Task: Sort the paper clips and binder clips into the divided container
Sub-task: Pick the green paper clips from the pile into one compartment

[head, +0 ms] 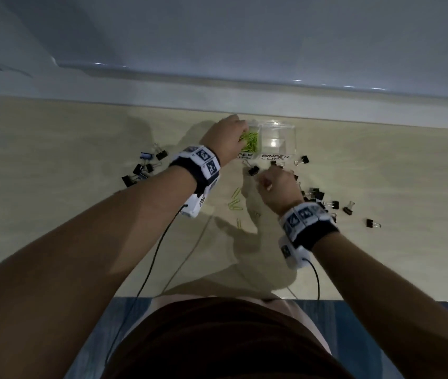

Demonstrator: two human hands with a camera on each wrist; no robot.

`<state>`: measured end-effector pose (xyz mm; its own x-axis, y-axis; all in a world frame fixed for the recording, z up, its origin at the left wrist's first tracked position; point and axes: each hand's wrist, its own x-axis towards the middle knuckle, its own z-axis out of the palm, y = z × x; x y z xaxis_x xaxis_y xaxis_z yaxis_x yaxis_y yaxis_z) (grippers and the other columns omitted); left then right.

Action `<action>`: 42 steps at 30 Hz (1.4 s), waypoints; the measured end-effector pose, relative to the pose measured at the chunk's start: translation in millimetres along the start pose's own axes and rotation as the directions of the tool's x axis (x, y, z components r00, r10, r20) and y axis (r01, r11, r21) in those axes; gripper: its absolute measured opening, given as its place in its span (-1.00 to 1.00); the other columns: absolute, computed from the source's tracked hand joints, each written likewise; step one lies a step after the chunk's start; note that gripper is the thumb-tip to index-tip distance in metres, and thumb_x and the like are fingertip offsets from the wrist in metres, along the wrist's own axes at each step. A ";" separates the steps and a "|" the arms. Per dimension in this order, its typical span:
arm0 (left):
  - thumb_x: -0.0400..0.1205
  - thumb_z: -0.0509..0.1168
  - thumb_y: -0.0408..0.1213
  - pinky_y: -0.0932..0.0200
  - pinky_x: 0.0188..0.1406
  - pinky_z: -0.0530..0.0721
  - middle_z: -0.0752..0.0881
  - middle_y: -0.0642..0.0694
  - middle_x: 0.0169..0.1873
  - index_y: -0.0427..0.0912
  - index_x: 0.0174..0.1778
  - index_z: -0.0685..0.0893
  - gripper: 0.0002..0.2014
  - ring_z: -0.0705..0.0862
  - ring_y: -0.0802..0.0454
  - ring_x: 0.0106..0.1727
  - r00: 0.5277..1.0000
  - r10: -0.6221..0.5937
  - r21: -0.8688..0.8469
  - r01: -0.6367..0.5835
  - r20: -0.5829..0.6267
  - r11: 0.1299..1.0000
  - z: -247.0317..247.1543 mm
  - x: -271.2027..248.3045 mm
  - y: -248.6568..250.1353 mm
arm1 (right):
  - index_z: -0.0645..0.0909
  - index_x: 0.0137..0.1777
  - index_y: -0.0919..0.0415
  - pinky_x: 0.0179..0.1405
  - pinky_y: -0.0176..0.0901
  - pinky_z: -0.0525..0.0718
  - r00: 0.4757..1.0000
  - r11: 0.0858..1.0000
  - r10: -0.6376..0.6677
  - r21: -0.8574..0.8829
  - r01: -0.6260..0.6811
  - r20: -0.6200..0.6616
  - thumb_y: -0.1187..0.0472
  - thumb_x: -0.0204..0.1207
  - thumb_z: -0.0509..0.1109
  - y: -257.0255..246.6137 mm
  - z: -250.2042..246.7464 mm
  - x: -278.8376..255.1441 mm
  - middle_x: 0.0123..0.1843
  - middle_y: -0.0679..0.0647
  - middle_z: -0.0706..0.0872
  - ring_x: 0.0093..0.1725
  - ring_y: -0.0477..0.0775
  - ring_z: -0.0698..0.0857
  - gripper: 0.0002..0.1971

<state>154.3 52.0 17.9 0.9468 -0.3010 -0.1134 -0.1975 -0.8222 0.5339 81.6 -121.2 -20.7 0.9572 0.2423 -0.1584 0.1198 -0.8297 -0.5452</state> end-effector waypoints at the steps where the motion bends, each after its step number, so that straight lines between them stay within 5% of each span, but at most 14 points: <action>1: 0.60 0.27 -0.31 0.07 0.07 0.55 0.62 -0.20 0.11 -0.27 0.14 0.63 -0.78 0.60 -0.11 0.07 1.000 0.026 0.033 -0.026 0.014 0.999 4.5 -7.0 1.5 | 0.67 -0.23 0.29 -0.23 -0.13 0.69 0.999 1.000 0.017 -0.015 -0.016 0.047 0.36 0.47 0.32 4.4 6.4 -14.4 -0.22 0.12 0.67 -0.28 0.07 0.64 -0.88; 4: 0.61 0.28 -0.25 0.08 0.09 0.53 0.60 -0.17 0.13 -0.25 0.10 0.62 -0.79 0.59 -0.09 0.10 0.993 0.024 0.048 -0.029 0.116 0.998 30.9 -40.6 -1.4 | 0.68 -0.12 0.31 -0.19 -0.20 0.57 0.994 0.998 0.056 -0.039 -0.052 0.097 0.36 0.45 0.36 13.2 21.1 -44.2 -0.13 0.17 0.64 -0.20 0.12 0.60 -0.92; 8: 0.48 0.45 -0.09 0.08 0.14 0.52 0.57 -0.17 0.11 -0.26 0.13 0.58 -0.58 0.56 -0.09 0.11 0.959 -0.140 0.026 0.138 0.245 0.990 67.8 -74.8 -11.4 | 0.66 -0.12 0.33 -0.11 -0.02 0.69 0.995 0.995 0.084 -0.053 -0.081 0.051 0.41 0.37 0.40 14.2 38.3 -53.8 -0.08 0.22 0.61 -0.11 0.22 0.61 -0.90; 11: 0.46 0.48 -0.14 0.02 0.14 0.55 0.57 -0.20 0.06 -0.27 0.04 0.59 -0.64 0.56 -0.12 0.08 0.951 -0.229 -0.033 0.241 0.209 0.970 78.0 -77.9 -14.8 | 0.63 -0.09 0.30 -0.07 0.08 0.70 0.988 0.988 0.125 -0.108 -0.115 0.089 0.41 0.39 0.38 11.2 44.6 -50.8 0.02 0.21 0.58 0.02 0.26 0.59 -0.89; 16: 0.52 0.41 -0.28 0.01 0.07 0.55 0.63 -0.20 -0.10 -0.25 -0.24 0.66 -0.89 0.58 -0.15 0.01 0.955 -0.199 -0.011 0.207 0.218 0.978 76.8 -75.7 -16.2 | 0.57 0.01 0.40 -0.08 0.13 0.62 0.987 0.984 0.059 -0.176 -0.032 0.147 0.46 0.40 0.27 3.3 38.4 -49.2 0.05 0.33 0.57 0.03 0.32 0.54 -0.81; 22: 0.55 0.26 -0.36 -0.04 -0.01 0.53 0.61 -0.25 -0.10 -0.32 -0.21 0.61 -0.90 0.56 -0.18 -0.04 0.960 -0.150 0.013 0.151 0.238 0.988 73.0 -81.2 -20.2 | 0.56 -0.27 0.31 -0.31 -0.04 0.60 0.991 0.995 0.061 0.070 -0.069 0.119 0.55 0.34 0.30 -17.1 48.1 -65.2 -0.27 0.22 0.66 -0.29 0.22 0.62 -0.85; 27: 0.51 0.28 -0.37 -0.08 -0.18 0.60 0.67 -0.23 -0.26 -0.30 -0.26 0.59 -0.92 0.61 -0.16 -0.20 0.978 -0.144 -0.069 0.156 0.151 0.985 71.4 -96.1 -29.9 | 0.60 -0.09 0.34 -0.21 -0.13 0.54 0.959 0.965 0.252 0.048 -0.260 0.131 0.43 0.43 0.29 -28.2 63.4 -69.3 -0.12 0.24 0.70 -0.16 0.24 0.65 -0.90; 31: 0.50 0.30 -0.36 0.04 -0.25 0.62 0.69 -0.17 -0.31 -0.27 -0.27 0.61 -0.93 0.63 -0.09 -0.28 0.976 -0.190 -0.105 0.201 0.104 0.974 68.4 -106.6 -41.8 | 0.59 0.02 0.36 -0.08 -0.13 0.58 0.942 0.957 0.290 -0.031 -0.289 0.171 0.44 0.41 0.28 -37.7 70.3 -61.1 0.04 0.24 0.61 0.04 0.26 0.61 -0.81; 33: 0.49 0.31 -0.36 0.11 -0.28 0.58 0.69 -0.16 -0.33 -0.27 -0.28 0.60 -0.93 0.60 -0.04 -0.31 0.974 -0.211 -0.118 0.220 0.082 0.968 64.6 -110.9 -46.9 | 0.49 0.19 0.38 0.12 -0.02 0.58 0.930 0.957 0.289 -0.101 -0.273 0.228 0.44 0.40 0.28 -41.8 69.8 -61.8 0.18 0.25 0.52 0.16 0.28 0.52 -0.67; 36: 0.50 0.32 -0.36 0.12 -0.32 0.55 0.67 -0.14 -0.36 -0.27 -0.29 0.58 -0.92 0.58 0.00 -0.34 0.977 -0.210 -0.143 0.211 0.018 0.967 53.9 -113.8 -51.1 | 0.35 0.34 0.43 0.14 0.15 0.57 0.953 0.970 0.165 -0.219 -0.109 0.254 0.38 0.41 0.30 -43.9 65.1 -64.7 0.25 0.32 0.46 0.20 0.34 0.45 -0.52; 40: 0.51 0.34 -0.36 0.24 -0.35 0.39 0.62 -0.05 -0.39 -0.23 -0.27 0.58 -0.93 0.51 0.06 -0.38 0.984 -0.149 -0.164 0.133 -0.093 0.978 28.1 -85.7 -37.6 | 0.58 -0.07 0.50 -0.30 0.05 0.69 0.987 0.984 -0.070 -0.151 0.092 0.143 0.45 0.34 0.20 -42.1 57.1 -57.1 -0.20 0.38 0.65 -0.24 0.36 0.64 -0.79; 42: 0.52 0.32 -0.36 0.26 -0.34 0.38 0.65 -0.06 -0.38 -0.25 -0.23 0.60 -0.96 0.54 0.06 -0.37 0.985 -0.100 -0.173 0.076 -0.139 0.982 18.9 -58.5 -25.9 | 0.57 -0.03 0.53 -0.27 0.08 0.65 0.984 0.991 -0.063 -0.104 0.081 0.167 0.51 0.32 0.28 -41.3 50.7 -47.3 -0.18 0.41 0.66 -0.22 0.39 0.64 -0.78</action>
<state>99.2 81.8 -5.2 0.9880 -0.1468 -0.0486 -0.0784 -0.7465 0.6607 18.0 -72.9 -32.4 0.8901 0.3747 -0.2593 0.2236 -0.8551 -0.4678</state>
